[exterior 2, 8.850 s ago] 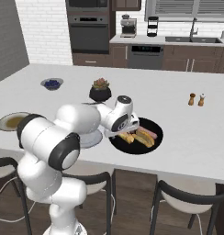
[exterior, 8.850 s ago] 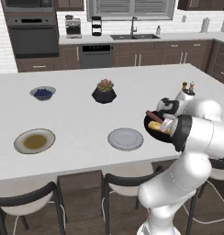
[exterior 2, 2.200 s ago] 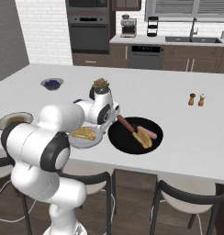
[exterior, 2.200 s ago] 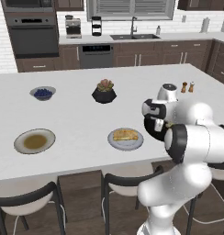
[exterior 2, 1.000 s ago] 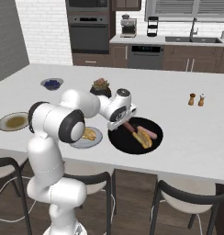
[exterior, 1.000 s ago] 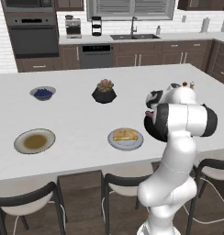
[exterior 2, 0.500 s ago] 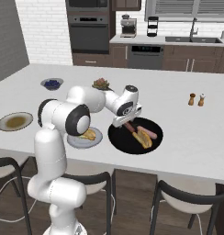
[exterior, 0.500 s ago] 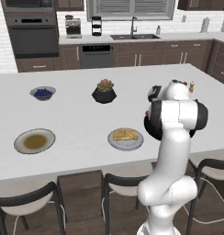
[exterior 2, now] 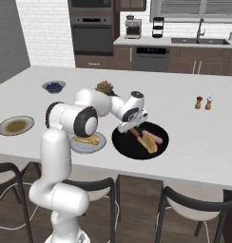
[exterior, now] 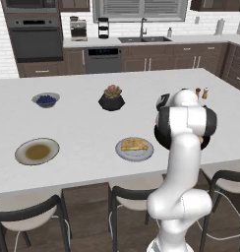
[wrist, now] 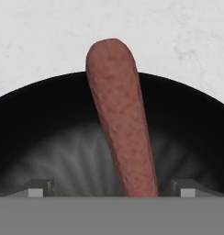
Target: Place one bun and one sausage from the bowl on each plate.
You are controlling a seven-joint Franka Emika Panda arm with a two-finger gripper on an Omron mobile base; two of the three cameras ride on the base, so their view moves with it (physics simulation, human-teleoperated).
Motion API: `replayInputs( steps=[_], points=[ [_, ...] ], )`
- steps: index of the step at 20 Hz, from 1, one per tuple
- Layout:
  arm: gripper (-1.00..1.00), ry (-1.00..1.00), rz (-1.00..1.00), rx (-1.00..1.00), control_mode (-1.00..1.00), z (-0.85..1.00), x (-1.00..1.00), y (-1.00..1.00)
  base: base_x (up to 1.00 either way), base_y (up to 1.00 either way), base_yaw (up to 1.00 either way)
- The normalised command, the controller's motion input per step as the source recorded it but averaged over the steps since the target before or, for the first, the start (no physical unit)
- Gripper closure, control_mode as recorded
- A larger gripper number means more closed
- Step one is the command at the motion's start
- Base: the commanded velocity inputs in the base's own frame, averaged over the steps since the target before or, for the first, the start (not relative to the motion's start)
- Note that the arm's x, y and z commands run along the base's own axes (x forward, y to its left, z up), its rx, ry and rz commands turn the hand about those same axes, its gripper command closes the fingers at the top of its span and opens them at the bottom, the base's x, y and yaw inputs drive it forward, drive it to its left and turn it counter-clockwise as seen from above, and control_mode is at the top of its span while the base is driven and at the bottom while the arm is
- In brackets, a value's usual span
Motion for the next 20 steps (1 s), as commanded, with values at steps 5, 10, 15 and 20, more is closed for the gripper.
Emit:
replayInputs(
  steps=[5, 10, 15, 20],
  points=[
    [-1.0, 0.0, -0.03, 0.0, -1.0, -0.19, 0.26, -0.03, 0.0, 0.0, 0.0],
    [-1.0, 0.0, -0.01, 0.0, -1.0, -0.18, 0.22, -0.1, 0.0, 0.0, 0.0],
    [-1.0, 0.0, 0.0, 0.0, -1.0, -0.24, 0.04, -0.03, 0.0, 0.0, 0.0],
    [1.0, 0.0, 0.0, 0.0, -1.0, -0.39, 0.06, 0.0, 0.0, 0.0, 0.0]
  ],
)
